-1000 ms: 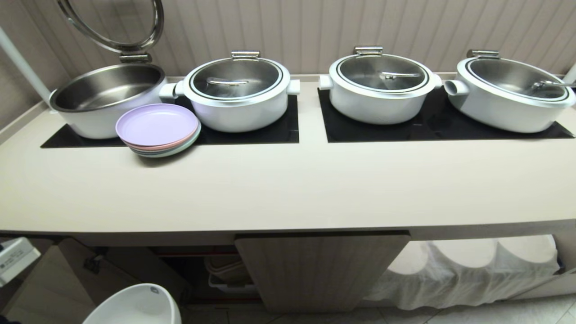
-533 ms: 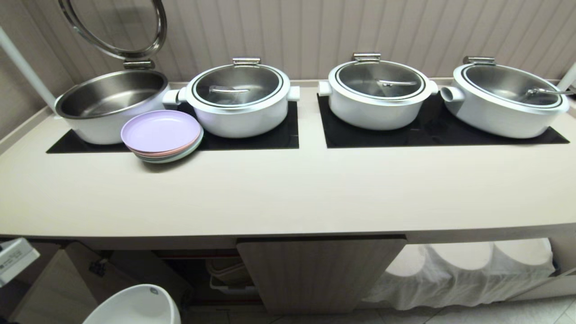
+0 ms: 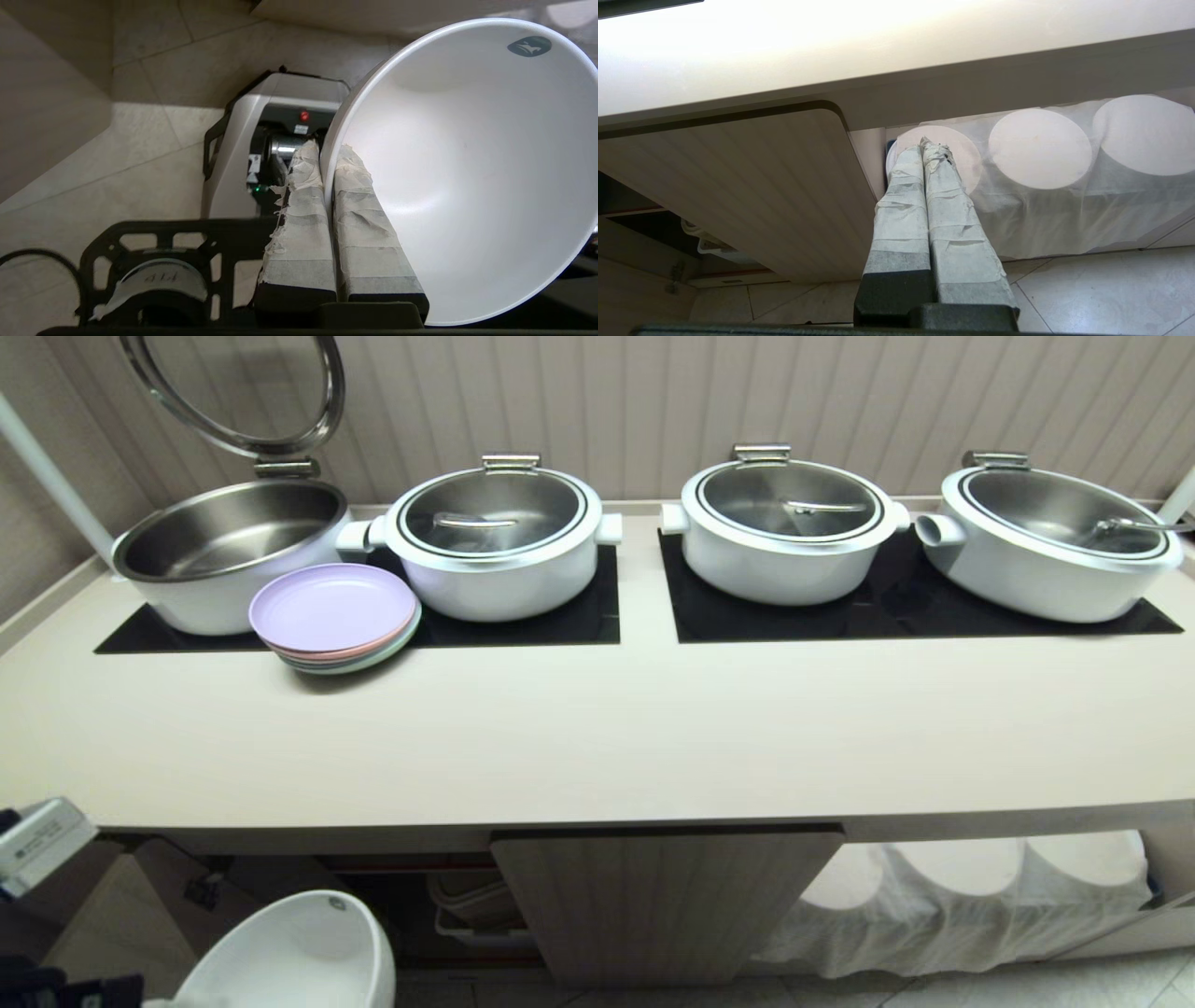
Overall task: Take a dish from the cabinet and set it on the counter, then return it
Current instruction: Place it on the table
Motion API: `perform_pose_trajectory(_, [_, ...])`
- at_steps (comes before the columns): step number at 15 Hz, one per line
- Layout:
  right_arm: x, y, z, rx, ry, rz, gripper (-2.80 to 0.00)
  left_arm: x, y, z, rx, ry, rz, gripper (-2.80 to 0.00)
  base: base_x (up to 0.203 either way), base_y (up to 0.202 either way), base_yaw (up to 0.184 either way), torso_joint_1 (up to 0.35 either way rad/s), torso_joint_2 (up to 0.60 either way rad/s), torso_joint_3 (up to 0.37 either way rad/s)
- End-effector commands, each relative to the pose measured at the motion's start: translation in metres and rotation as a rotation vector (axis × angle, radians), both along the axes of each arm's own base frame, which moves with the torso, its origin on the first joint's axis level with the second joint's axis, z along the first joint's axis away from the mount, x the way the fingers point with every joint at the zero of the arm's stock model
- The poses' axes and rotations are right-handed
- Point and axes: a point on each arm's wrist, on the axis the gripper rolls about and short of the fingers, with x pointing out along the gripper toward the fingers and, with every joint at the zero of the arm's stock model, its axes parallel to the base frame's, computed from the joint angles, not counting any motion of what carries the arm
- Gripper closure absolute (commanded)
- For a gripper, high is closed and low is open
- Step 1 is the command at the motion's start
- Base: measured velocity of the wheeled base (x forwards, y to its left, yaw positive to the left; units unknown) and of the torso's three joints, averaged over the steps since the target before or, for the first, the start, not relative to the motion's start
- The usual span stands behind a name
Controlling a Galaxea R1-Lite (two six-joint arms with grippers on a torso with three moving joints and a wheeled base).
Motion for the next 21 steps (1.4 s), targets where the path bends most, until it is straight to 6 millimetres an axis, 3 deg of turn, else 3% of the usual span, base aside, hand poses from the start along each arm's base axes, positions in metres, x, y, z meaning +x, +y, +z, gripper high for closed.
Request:
perform_pose_trajectory(1, [0.0, 0.0, 0.0, 0.001, 0.0, 0.0, 0.0, 0.011, -0.008, 0.004, 0.006, 0.007, 0.005, 0.0, 0.0, 0.0, 0.0, 0.0, 0.0, 0.0])
perform_pose_trajectory(12, [0.0, 0.0, 0.0, 0.001, 0.0, 0.0, 0.0, 0.067, -0.051, 0.03, 0.084, -0.006, -0.005, 0.0, 0.0, 0.0, 0.0, 0.0, 0.0, 0.0])
perform_pose_trajectory(21, [0.0, 0.0, 0.0, 0.001, 0.0, 0.0, 0.0, 0.153, -0.102, 0.031, 0.117, 0.017, 0.026, 0.0, 0.0, 0.0, 0.0, 0.0, 0.0, 0.0])
